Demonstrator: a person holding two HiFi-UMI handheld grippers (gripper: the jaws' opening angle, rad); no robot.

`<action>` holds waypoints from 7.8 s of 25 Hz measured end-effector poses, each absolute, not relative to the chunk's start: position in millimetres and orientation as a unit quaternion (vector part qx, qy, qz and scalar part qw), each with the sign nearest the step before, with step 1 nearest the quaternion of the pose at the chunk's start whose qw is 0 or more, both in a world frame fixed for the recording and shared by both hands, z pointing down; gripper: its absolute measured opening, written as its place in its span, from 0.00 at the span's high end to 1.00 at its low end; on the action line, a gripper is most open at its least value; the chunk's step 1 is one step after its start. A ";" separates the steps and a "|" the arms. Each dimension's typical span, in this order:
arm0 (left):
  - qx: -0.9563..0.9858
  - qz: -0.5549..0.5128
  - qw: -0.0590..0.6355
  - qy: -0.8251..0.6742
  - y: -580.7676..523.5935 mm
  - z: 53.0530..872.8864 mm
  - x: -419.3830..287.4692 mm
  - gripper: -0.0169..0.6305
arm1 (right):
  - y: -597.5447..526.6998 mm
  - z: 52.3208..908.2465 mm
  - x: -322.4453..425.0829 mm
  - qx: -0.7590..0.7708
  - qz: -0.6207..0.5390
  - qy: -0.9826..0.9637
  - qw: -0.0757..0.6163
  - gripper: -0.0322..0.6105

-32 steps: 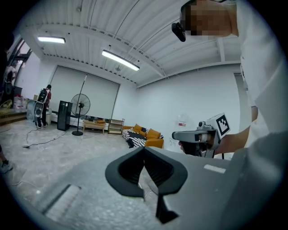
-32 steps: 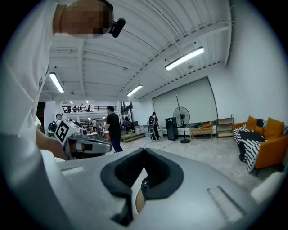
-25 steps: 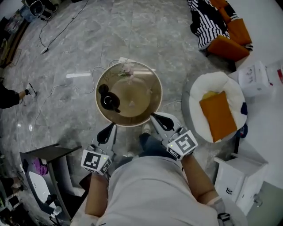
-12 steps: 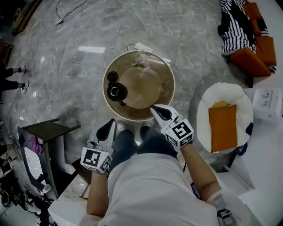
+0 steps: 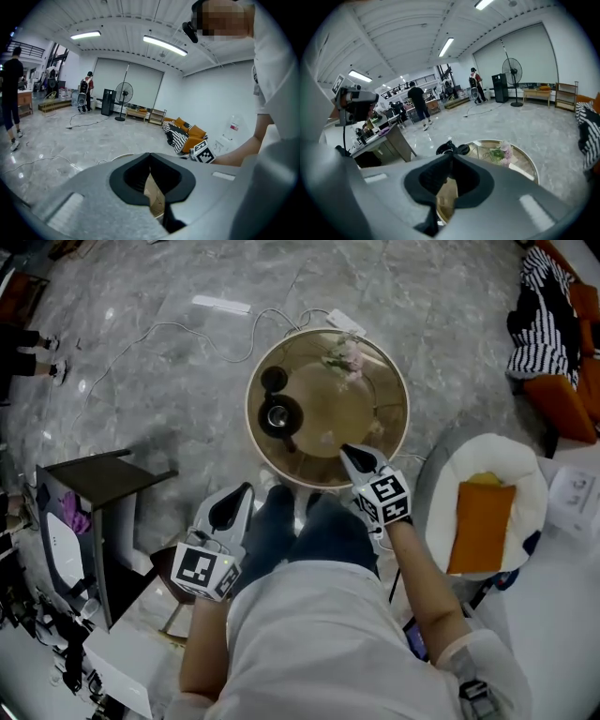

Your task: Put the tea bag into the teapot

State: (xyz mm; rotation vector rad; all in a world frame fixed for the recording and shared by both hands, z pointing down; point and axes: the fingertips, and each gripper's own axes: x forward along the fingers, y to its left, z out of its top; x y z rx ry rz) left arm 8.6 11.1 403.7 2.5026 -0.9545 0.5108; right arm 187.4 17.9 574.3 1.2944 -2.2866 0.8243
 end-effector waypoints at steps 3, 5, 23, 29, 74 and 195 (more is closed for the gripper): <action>0.893 0.191 0.213 -0.346 5.0 413.2 -11.7 0.96 | 12.5 611.0 178.4 0.457 0.311 -0.804 0.219 0.93; 0.891 0.194 0.216 -0.348 -0.7 417.6 -22.6 0.96 | 8.4 636.0 174.0 0.452 0.322 -0.796 0.241 0.90; 0.854 0.213 0.276 -0.386 -12.1 477.6 -112.8 0.96 | 9.0 830.2 145.0 0.423 0.379 -0.722 0.395 0.77; 0.844 0.215 0.289 -0.397 -6.7 492.5 -131.6 0.96 | 10.2 865.9 143.0 0.430 0.388 -0.698 0.421 0.77; 0.843 0.133 0.294 -0.429 18.0 471.6 -143.2 0.96 | -53.6 705.2 122.5 0.454 0.294 -0.745 0.392 0.94; 0.977 0.024 0.060 -0.205 -29.9 225.0 47.7 0.96 | 47.8 238.3 190.3 0.623 0.060 -0.774 0.096 0.94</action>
